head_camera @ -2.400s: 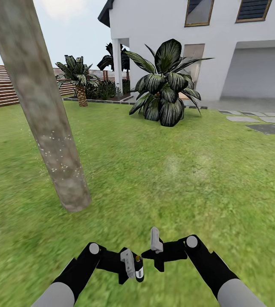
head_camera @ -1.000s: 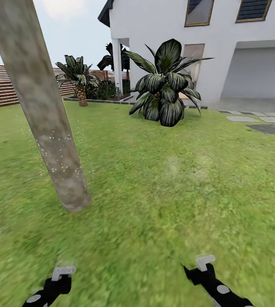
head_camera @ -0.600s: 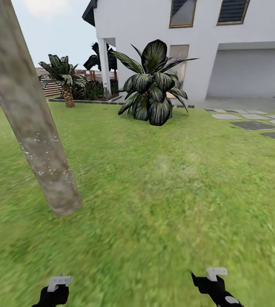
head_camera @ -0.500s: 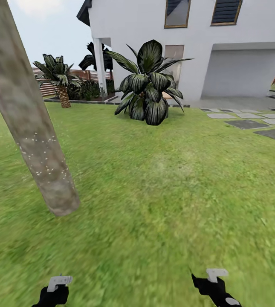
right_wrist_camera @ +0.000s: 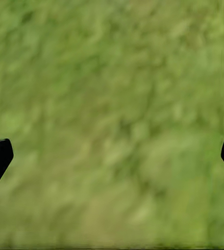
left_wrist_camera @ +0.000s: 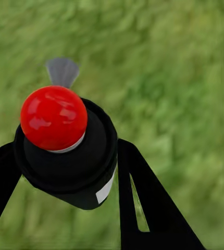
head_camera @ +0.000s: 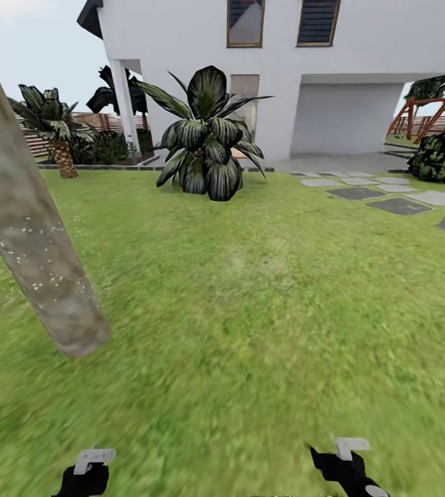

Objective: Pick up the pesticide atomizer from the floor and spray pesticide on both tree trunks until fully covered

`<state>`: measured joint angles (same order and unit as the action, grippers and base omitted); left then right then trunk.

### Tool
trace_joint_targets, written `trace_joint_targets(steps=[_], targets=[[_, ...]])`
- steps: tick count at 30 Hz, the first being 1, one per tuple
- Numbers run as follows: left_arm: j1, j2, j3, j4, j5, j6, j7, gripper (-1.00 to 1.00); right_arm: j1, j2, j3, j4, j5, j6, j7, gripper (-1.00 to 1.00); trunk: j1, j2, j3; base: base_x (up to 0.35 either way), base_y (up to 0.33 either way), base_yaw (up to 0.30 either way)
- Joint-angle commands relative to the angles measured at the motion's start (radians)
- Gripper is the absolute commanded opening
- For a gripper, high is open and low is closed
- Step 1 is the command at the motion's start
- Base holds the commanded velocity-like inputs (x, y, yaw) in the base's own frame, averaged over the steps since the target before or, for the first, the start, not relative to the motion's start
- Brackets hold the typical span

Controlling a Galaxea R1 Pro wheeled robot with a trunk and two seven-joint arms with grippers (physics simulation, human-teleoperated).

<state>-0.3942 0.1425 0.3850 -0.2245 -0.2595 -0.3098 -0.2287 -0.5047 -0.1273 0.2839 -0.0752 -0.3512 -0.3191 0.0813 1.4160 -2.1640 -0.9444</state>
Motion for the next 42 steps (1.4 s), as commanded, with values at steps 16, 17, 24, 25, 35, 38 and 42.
trace_joint_targets(steps=[16,17,24,25,35,38,42], targets=[[0.000,-0.001,0.000,0.000,0.000,0.000,0.000,-1.00,0.000,0.000,0.000,0.000,0.000,0.000,0.000,1.00,-0.031,0.056,0.025,0.000,0.000,-0.281],[0.000,-0.001,0.000,0.000,0.000,0.000,0.000,-1.00,0.000,0.000,0.000,0.000,0.000,0.000,0.000,1.00,-0.035,0.063,0.028,0.000,0.000,-0.282],[0.000,-0.001,0.000,-0.001,0.000,0.001,0.000,-1.00,0.000,0.000,0.000,0.000,0.000,0.000,0.000,1.00,-0.061,0.112,0.050,0.000,0.000,-0.281],[0.000,-0.001,0.000,-0.001,0.000,0.001,0.000,-1.00,0.000,0.000,0.000,0.000,0.000,0.000,0.000,1.00,-0.065,0.119,0.053,0.000,0.000,-0.282],[0.000,-0.001,0.000,0.000,0.000,0.001,0.000,-1.00,0.001,0.000,0.000,0.000,0.000,0.000,0.000,1.00,-0.104,0.189,0.085,0.000,0.000,-0.289],[0.000,-0.001,0.000,0.000,0.000,0.000,0.000,-1.00,0.001,0.000,0.000,0.000,0.000,0.000,0.000,1.00,-0.115,0.210,0.094,0.000,0.000,-0.300],[0.000,-0.001,0.000,-0.001,0.000,0.000,0.000,-1.00,0.002,0.000,0.000,0.000,0.000,0.000,0.000,1.00,-0.127,0.231,0.103,0.000,0.000,-0.300]])
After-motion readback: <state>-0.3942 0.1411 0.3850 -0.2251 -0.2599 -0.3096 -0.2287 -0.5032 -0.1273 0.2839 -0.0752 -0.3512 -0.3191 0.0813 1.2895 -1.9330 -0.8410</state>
